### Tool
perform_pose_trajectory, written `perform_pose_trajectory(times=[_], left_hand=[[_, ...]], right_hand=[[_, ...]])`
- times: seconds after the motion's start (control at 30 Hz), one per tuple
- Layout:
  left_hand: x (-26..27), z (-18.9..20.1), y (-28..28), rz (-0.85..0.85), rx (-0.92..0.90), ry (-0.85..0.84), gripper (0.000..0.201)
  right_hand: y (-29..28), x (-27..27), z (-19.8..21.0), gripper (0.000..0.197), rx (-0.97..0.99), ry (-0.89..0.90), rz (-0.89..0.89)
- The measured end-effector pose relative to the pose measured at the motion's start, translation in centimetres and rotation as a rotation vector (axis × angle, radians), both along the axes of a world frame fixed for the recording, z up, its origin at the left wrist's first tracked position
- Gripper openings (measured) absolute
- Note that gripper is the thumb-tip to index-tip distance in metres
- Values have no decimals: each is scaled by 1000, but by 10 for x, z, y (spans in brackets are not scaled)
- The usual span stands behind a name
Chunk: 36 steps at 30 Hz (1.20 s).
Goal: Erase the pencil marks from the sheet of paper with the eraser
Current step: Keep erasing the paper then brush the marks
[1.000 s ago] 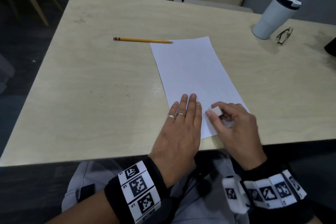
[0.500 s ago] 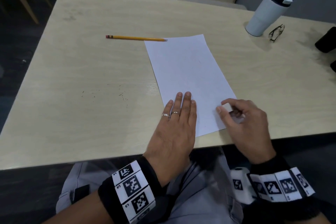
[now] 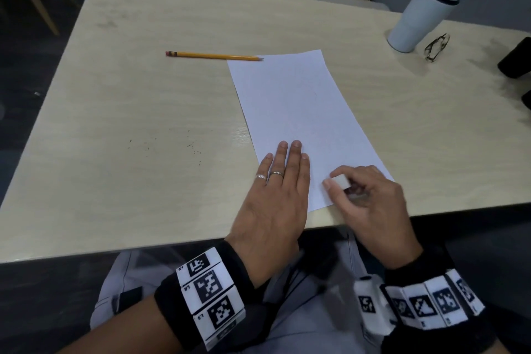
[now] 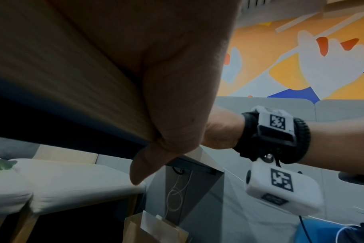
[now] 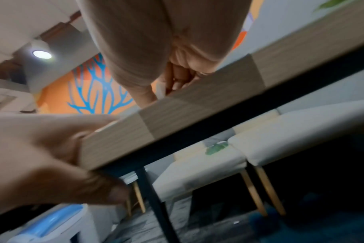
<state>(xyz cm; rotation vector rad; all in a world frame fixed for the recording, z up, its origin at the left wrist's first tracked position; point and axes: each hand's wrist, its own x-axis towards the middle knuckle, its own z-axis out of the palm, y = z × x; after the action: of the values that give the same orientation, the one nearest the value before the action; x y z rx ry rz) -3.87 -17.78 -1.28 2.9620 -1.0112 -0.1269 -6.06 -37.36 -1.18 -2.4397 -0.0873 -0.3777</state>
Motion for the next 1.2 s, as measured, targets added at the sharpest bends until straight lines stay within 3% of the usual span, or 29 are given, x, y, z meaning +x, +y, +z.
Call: perform_pose_trajectory(times=[0.13, 0.27, 0.43, 0.6, 0.77, 0.9, 1.07, 1.2], left_hand=[[0, -3, -1, 8, -14, -10, 95], [0, -1, -1, 3, 2, -12, 98], [0, -3, 0, 7, -16, -29, 93], [-1, -3, -1, 9, 1, -44, 92], [-1, -4, -1, 8, -6, -59, 94], [-1, -2, -1, 7, 0, -60, 90], [-1, -6, 0, 9, -28, -75, 91], [-2, -5, 1, 9, -41, -69, 87]], right_hand=[[-20, 3, 4, 4, 3, -22, -90], [12, -3, 5, 3, -3, -5, 21], [-24, 3, 7, 11, -1, 0, -73], [18, -1, 5, 5, -3, 19, 54], [-14, 6, 9, 1, 12, 17, -39], [19, 1, 9, 6, 5, 27, 41], [-13, 7, 10, 3, -20, 9, -38], [13, -7, 11, 4, 6, 12, 51]])
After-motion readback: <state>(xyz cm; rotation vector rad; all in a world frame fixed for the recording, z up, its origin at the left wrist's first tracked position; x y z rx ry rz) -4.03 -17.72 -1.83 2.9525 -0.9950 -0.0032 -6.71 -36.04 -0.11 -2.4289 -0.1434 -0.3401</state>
